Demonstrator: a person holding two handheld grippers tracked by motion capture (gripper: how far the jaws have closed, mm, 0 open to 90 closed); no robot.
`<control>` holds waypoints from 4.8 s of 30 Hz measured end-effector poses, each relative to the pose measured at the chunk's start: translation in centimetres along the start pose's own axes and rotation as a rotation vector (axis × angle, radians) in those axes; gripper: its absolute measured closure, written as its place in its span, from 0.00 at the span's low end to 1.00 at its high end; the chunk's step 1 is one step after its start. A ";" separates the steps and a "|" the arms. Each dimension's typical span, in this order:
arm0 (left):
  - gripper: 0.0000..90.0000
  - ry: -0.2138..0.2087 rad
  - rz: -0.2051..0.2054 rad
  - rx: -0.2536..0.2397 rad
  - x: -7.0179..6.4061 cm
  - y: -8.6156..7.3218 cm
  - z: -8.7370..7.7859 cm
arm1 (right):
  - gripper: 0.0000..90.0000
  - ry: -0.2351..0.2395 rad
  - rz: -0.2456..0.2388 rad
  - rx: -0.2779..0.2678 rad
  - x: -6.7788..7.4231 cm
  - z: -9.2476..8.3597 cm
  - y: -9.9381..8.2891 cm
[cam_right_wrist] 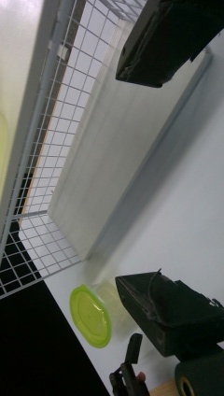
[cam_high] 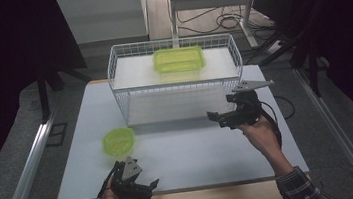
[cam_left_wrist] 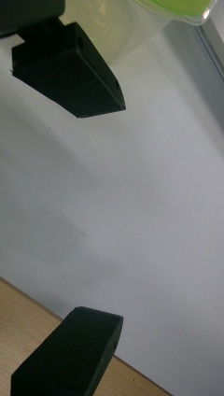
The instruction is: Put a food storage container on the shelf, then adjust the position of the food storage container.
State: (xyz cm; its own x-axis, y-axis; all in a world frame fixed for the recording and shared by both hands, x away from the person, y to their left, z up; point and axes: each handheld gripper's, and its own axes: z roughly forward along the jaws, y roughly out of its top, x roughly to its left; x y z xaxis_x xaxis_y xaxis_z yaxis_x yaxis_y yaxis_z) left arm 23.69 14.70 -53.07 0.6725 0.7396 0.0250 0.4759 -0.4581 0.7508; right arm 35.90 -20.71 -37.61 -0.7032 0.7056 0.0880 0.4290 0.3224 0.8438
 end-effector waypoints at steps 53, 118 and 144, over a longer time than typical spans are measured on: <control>0.01 0.002 0.013 0.006 -0.3 0.0 0.3 | 0.01 -0.049 0.014 0.118 0.9 0.1 -14.1; 1.00 0.236 -0.289 -0.063 11.8 1.3 -0.7 | 0.04 -0.011 0.051 0.163 0.2 1.3 -15.2; 0.99 0.160 -0.142 -0.050 3.6 4.7 1.3 | 0.04 0.015 0.045 0.192 0.3 1.6 -15.4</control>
State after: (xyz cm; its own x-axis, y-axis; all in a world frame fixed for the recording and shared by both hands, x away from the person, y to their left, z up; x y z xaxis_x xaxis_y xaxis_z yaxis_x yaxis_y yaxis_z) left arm 29.03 14.57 -50.31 0.5002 0.8657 0.0187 0.5281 -0.3221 0.7857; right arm 29.98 -24.49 -51.47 -0.6888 0.7128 0.1321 0.5591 0.4063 0.7227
